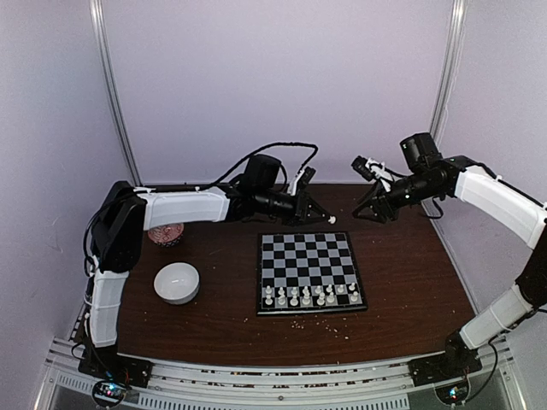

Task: Set up the chess pieces on the board
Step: Pass from the right arm to the left, then place the knight at g1.

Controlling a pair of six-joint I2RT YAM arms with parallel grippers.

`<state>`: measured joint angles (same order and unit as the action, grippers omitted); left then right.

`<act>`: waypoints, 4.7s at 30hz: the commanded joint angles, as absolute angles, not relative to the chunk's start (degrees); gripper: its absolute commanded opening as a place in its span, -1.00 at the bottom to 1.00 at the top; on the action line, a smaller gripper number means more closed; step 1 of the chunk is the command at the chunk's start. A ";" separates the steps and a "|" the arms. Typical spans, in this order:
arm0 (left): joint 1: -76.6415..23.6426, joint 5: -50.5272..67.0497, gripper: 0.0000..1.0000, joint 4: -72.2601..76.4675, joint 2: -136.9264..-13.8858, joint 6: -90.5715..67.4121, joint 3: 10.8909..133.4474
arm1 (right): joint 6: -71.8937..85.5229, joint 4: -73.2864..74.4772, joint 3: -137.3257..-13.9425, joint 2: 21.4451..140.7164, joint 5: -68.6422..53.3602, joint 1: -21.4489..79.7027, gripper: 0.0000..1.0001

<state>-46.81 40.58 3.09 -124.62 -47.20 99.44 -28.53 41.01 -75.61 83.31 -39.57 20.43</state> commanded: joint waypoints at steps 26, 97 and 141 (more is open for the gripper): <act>-68.18 5.99 -1.00 -46.32 -130.58 5.25 127.84 | -21.89 33.83 -65.17 84.55 -34.50 9.40 0.99; -68.66 6.17 -1.00 -49.22 -145.15 0.59 132.45 | -23.12 37.09 -66.03 84.54 -38.50 9.18 0.99; -68.64 7.07 -0.96 -45.10 -141.58 -1.53 129.99 | -23.38 37.54 -66.31 85.17 -38.94 9.23 0.99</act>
